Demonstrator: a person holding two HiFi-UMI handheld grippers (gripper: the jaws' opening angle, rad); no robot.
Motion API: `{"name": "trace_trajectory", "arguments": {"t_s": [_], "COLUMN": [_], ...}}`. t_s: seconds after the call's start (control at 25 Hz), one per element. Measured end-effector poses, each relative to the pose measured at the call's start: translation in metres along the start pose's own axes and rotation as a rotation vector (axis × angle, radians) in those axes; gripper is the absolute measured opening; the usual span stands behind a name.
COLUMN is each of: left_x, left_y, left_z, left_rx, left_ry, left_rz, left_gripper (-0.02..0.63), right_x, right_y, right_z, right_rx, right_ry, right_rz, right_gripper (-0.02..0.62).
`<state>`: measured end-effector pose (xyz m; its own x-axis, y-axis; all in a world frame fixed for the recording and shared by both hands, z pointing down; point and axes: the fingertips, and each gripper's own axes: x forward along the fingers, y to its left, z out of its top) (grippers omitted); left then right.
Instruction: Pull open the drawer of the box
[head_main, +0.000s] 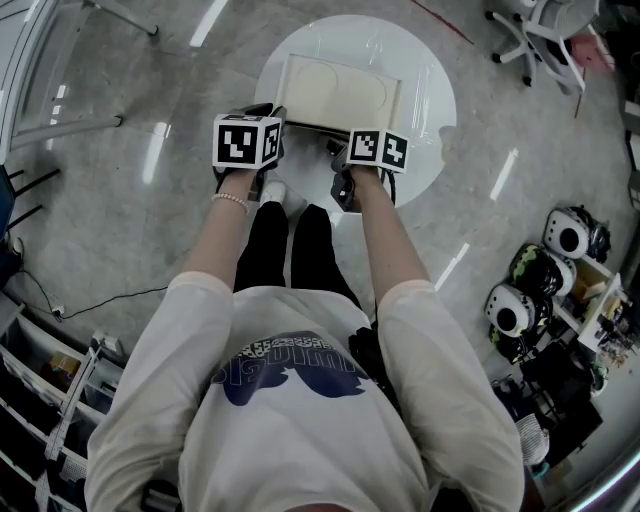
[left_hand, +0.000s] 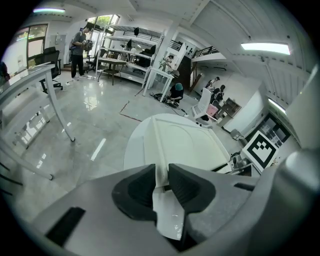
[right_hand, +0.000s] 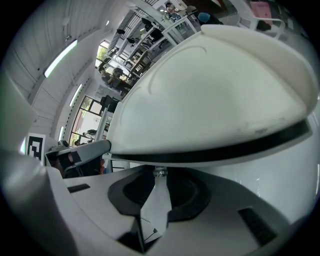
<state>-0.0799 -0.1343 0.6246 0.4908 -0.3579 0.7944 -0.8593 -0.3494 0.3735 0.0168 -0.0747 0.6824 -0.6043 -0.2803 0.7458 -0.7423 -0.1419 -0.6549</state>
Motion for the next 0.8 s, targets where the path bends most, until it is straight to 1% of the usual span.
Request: {"name": "trace_trajectory", "arguments": {"t_s": [0.32, 0.8], "left_x": [-0.001, -0.005], "left_y": [0.0, 0.0], "left_z": [0.0, -0.002], "left_rx": [0.004, 0.005], "left_ry": [-0.006, -0.008], "left_rz": [0.015, 0.031], "left_gripper": [0.091, 0.091], "right_x": [-0.005, -0.01], "right_y": [0.001, 0.003], "right_z": [-0.025, -0.06], "right_rx": [-0.012, -0.002], "right_ry": [0.013, 0.026], "right_rz": [0.021, 0.039], "right_gripper": [0.069, 0.069]}}
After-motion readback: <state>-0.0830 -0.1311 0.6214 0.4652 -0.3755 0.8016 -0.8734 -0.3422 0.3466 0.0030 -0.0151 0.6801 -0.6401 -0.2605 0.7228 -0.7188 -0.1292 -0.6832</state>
